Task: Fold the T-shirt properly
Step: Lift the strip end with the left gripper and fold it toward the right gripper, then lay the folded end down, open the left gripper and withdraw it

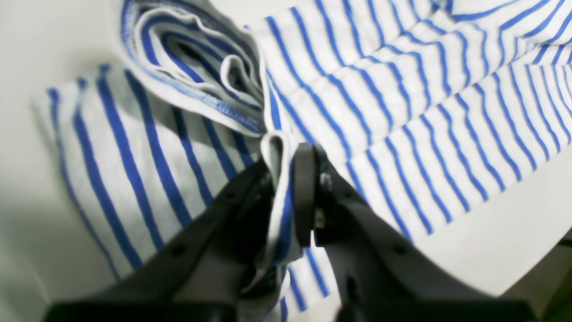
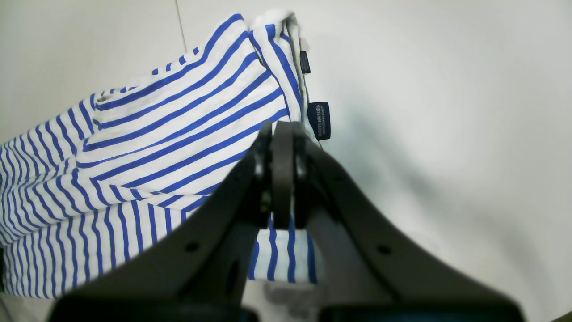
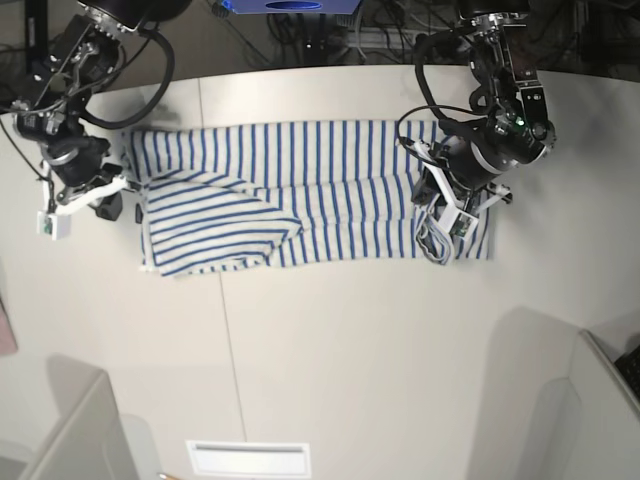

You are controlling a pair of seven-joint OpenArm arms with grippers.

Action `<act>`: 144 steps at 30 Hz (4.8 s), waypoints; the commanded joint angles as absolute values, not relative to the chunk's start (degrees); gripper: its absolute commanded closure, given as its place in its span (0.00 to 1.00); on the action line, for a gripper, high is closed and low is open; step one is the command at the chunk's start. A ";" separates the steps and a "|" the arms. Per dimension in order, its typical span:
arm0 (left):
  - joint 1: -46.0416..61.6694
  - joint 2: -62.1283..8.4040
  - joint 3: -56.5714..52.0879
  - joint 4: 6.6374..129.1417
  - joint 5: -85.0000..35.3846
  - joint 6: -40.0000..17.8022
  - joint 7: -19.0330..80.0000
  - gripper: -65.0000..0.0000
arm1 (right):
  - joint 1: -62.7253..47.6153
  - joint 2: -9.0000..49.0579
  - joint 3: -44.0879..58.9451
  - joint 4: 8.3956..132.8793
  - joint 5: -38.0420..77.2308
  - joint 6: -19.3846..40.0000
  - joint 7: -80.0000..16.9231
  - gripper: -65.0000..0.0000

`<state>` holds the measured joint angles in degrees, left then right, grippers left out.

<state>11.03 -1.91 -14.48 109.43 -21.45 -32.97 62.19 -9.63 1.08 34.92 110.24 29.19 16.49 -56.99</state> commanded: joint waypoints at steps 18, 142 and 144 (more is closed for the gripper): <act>9.80 1.19 -5.85 110.11 -22.37 -28.00 60.62 1.00 | -9.63 1.71 35.47 111.08 29.85 16.66 -55.87 1.00; 17.54 -8.22 -55.34 111.43 -22.37 -40.00 60.62 1.00 | 9.98 9.36 35.30 89.80 33.71 16.66 -76.88 0.25; 19.30 -9.63 -56.57 111.25 -22.29 -40.00 60.53 1.00 | 11.74 12.18 35.47 82.68 36.18 16.66 -76.97 0.25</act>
